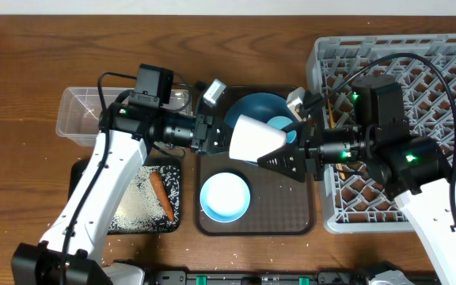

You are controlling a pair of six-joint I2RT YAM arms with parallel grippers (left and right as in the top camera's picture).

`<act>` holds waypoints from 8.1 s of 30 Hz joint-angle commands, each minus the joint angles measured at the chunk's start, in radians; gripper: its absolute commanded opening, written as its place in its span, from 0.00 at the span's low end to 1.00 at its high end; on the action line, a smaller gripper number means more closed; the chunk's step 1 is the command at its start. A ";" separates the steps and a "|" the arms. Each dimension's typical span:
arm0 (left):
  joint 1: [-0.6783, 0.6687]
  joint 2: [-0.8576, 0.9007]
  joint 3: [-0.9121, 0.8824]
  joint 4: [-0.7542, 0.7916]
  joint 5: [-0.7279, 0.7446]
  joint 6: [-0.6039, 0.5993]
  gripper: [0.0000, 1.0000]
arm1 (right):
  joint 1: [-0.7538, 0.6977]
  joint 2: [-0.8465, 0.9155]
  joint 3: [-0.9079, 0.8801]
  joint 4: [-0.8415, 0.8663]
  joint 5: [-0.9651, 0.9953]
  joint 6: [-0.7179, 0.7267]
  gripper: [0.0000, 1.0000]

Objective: Sort waste into correct bins and load items into the dishwasher rack
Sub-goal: 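Grasp the pink cup with the right gripper from the left gripper, then open the left gripper and carry the pink cup right over the rack, then lower the pink cup upside down into the rack with the right gripper, then reach the left gripper to the blue cup and grip its rim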

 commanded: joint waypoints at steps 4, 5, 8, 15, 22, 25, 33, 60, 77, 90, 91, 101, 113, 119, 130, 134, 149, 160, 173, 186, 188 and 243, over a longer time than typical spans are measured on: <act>-0.010 -0.001 -0.006 -0.030 -0.127 0.013 0.16 | -0.029 -0.003 0.013 0.022 -0.004 0.005 0.32; -0.010 -0.001 -0.006 -0.040 -0.144 0.013 0.17 | -0.034 -0.003 0.013 0.022 -0.004 0.005 0.32; -0.009 -0.001 -0.006 -0.042 -0.165 0.013 0.17 | -0.046 -0.003 0.013 0.019 -0.004 0.005 0.31; 0.024 -0.001 -0.006 -0.006 -0.203 0.013 0.26 | -0.060 -0.003 0.013 -0.019 0.008 0.003 0.27; 0.033 -0.001 -0.006 -0.066 -0.465 0.013 0.32 | -0.122 -0.003 0.013 -0.081 0.042 0.001 0.25; 0.033 -0.001 -0.006 -0.113 -0.574 0.013 0.32 | -0.165 -0.003 0.013 -0.129 0.129 0.001 0.24; 0.033 -0.001 -0.006 -0.171 -0.716 0.013 0.51 | -0.251 -0.003 0.013 -0.313 0.617 0.043 0.21; 0.033 -0.001 -0.006 -0.171 -0.716 0.013 0.94 | -0.260 -0.002 0.001 -0.568 1.122 0.162 0.19; 0.033 -0.001 -0.006 -0.171 -0.716 0.013 0.94 | -0.260 -0.002 -0.143 -0.516 1.069 0.206 0.19; 0.033 -0.001 -0.006 -0.171 -0.716 0.013 0.95 | -0.260 -0.002 -0.177 -0.478 1.050 0.206 0.30; 0.033 -0.001 -0.006 -0.171 -0.716 0.013 0.95 | -0.260 -0.002 -0.177 -0.478 1.050 0.206 0.30; 0.033 -0.001 -0.006 -0.171 -0.716 0.013 0.95 | -0.260 -0.002 -0.177 -0.449 1.051 0.206 0.33; 0.033 -0.001 -0.006 -0.171 -0.716 0.013 0.95 | -0.260 -0.002 -0.177 -0.449 1.050 0.206 0.37; 0.033 -0.001 -0.006 -0.171 -0.716 0.013 0.95 | -0.260 -0.002 -0.177 -0.452 1.051 0.206 0.54; 0.033 -0.001 -0.006 -0.171 -0.716 0.013 0.95 | -0.260 -0.002 -0.177 -0.457 1.051 0.206 0.66; 0.033 -0.001 -0.006 -0.171 -0.716 0.013 0.95 | -0.260 -0.002 -0.177 -0.459 1.051 0.206 0.73; 0.033 -0.001 -0.006 -0.171 -0.716 0.013 0.95 | -0.260 -0.002 -0.177 -0.455 1.050 0.206 0.74; 0.033 -0.001 -0.006 -0.171 -0.716 0.013 0.95 | -0.260 -0.002 -0.177 -0.440 1.051 0.206 0.99; 0.033 -0.001 -0.006 -0.066 -0.711 -0.014 0.98 | -0.260 -0.002 -0.177 -0.440 1.050 0.206 0.99; -0.122 0.000 -0.006 0.139 -0.903 -0.356 0.77 | -0.260 -0.002 -0.177 -0.440 1.051 0.206 0.99; -0.187 0.000 -0.006 0.174 -1.001 -0.395 0.66 | -0.260 -0.002 -0.177 -0.440 1.050 0.206 0.99; -0.491 0.340 -0.005 0.462 -1.474 -0.538 0.10 | -0.260 -0.002 -0.177 -0.440 1.050 0.206 0.99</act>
